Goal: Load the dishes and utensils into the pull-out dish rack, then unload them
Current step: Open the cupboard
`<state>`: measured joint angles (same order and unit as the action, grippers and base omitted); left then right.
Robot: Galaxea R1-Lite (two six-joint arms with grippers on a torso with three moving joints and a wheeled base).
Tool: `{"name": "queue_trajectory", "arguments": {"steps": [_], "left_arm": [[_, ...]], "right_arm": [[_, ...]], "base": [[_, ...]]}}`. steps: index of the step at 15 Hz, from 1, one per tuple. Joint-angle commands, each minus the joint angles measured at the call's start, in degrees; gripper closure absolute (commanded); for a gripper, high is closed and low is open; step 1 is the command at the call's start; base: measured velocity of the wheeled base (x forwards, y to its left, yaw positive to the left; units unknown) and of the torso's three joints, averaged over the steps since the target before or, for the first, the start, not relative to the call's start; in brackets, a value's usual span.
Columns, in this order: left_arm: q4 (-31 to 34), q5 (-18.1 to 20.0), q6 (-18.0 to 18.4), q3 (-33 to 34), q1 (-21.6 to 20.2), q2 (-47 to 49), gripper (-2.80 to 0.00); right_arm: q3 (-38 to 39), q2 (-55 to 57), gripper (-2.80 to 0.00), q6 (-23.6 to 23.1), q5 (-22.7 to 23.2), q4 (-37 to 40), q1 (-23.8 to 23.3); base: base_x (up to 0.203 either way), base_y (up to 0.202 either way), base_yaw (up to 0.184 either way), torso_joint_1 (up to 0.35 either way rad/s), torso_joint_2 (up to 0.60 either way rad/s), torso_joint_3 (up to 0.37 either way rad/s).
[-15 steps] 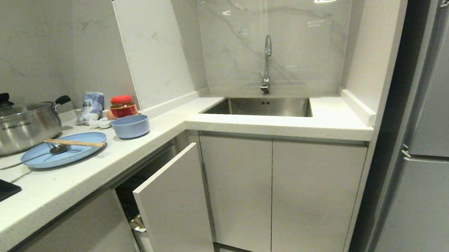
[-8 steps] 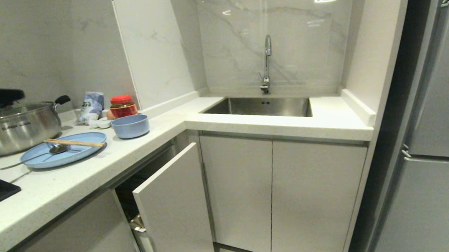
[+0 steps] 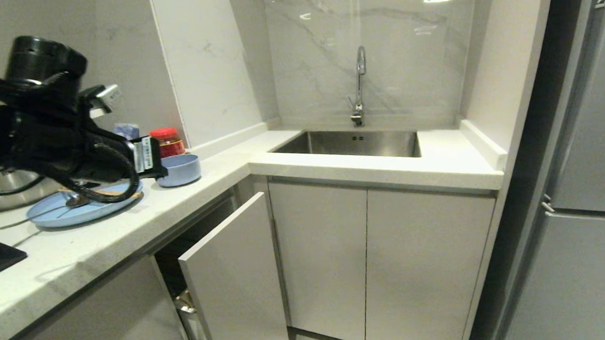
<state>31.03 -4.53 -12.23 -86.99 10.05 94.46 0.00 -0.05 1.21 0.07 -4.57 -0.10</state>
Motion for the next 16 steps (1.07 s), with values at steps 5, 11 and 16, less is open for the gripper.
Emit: {"name": "queue_trajectory", "arguments": {"steps": [5,11,16], "left_arm": [[0.2,-13.8,-21.0,-8.0,6.8,17.0,0.0],[0.3,-17.4,-24.0,-10.1,6.8,23.2,0.0],[0.0,-17.4,-24.0,-12.0,5.3,27.5,0.0]], "right_arm": [[1.5,0.0,0.0,0.0,0.0,-0.1,0.0],[1.5,0.0,0.0,0.0,0.0,-0.1,0.0],[1.5,0.0,0.0,0.0,0.0,0.0,0.0]], "base": [[0.0,0.0,0.0,0.0,0.0,0.0],[0.0,0.0,0.0,0.0,0.0,0.0],[0.0,0.0,0.0,0.0,0.0,0.0]]}}
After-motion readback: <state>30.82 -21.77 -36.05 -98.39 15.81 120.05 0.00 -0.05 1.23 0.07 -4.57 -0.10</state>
